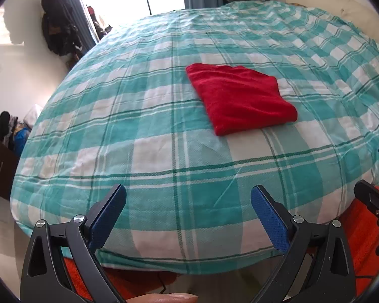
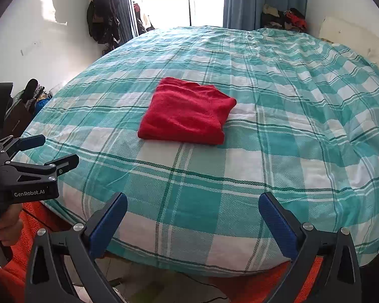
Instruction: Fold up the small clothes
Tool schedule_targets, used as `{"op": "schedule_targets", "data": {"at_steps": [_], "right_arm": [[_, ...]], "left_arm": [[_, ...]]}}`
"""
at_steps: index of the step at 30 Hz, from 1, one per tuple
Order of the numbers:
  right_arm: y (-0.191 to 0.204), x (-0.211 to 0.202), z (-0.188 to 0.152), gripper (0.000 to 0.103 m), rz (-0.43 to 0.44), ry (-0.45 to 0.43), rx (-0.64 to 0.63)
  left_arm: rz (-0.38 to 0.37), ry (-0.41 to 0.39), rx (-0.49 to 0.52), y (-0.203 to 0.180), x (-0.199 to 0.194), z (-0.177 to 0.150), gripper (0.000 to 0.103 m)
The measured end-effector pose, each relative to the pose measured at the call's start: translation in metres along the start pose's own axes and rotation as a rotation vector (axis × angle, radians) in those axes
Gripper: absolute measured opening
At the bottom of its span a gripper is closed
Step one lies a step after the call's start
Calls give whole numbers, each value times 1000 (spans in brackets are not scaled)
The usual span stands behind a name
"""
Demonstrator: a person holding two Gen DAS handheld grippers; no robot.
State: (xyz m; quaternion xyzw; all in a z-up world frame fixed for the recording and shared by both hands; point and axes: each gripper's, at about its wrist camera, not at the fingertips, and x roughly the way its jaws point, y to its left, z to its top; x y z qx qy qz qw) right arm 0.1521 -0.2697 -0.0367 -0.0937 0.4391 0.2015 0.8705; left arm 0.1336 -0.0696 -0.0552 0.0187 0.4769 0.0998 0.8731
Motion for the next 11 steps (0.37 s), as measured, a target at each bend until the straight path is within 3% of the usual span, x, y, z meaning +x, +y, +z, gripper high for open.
{"op": "schedule_targets", "data": {"at_steps": [11], "right_arm": [[15, -4, 1, 102, -18, -3, -30]], "left_arm": [[5, -32, -31, 11, -7, -7, 99]]}}
